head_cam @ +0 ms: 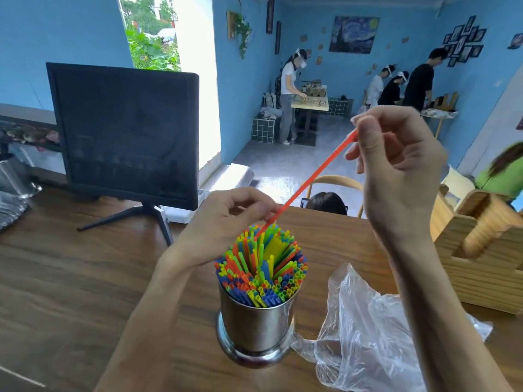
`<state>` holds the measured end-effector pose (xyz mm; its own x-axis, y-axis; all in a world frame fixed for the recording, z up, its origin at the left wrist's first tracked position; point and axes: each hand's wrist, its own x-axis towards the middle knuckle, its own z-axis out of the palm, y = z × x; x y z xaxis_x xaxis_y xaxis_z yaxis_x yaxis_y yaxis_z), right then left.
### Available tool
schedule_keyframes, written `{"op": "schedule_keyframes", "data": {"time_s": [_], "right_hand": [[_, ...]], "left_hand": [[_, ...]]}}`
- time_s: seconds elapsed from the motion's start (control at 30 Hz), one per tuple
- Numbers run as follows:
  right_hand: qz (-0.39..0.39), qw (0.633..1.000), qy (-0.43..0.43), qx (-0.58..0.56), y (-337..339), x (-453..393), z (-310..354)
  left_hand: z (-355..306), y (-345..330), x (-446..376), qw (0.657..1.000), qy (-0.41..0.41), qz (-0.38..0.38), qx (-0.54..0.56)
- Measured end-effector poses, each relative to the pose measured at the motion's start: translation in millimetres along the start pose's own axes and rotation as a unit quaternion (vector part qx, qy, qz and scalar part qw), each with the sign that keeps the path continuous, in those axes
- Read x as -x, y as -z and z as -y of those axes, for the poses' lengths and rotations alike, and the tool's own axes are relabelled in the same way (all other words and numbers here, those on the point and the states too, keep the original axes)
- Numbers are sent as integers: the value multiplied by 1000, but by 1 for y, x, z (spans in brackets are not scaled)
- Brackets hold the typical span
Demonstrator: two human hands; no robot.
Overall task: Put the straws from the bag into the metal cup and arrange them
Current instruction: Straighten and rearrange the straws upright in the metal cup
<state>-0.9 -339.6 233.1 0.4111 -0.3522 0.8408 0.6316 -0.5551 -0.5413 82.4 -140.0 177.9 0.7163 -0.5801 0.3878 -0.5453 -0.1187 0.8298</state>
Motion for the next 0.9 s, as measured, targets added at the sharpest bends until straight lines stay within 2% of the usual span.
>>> {"op": "schedule_keyframes", "data": {"time_s": [0.1, 0.23, 0.33, 0.4, 0.5, 0.53, 0.6, 0.67, 0.7, 0.8, 0.9], "right_hand": [[-44, 998, -33, -31, 2, 8, -10], [-76, 986, -115, -90, -2, 30, -27], [-86, 975, -170, -116, -7, 47, -37], [-97, 967, -197, -132, -10, 55, -42], [-93, 959, -225, -146, -14, 66, -46], [-77, 959, -235, -141, -14, 70, -47], [-8, 964, -243, -112, -16, 80, -48], [86, 968, -227, -61, -17, 91, -47], [125, 969, -209, -26, -18, 96, -47], [203, 965, -151, 68, -19, 103, -49], [251, 953, -145, 83, -17, 102, -48]], "left_hand": [[-3, 13, 8, 995, 8, 28, 95], [0, 29, 18, 982, 35, 9, 183], [3, 43, 25, 980, 51, 37, 189], [4, 48, 29, 984, 52, 28, 168], [3, 50, 33, 984, 42, -49, 169], [4, 51, 33, 977, 32, -94, 188], [3, 54, 29, 942, -4, -172, 289], [-1, 51, 23, 900, -40, -215, 377], [-4, 46, 20, 892, -52, -227, 389], [-10, 30, 15, 906, -77, -232, 346], [-17, 18, 12, 930, -116, -209, 277]]}}
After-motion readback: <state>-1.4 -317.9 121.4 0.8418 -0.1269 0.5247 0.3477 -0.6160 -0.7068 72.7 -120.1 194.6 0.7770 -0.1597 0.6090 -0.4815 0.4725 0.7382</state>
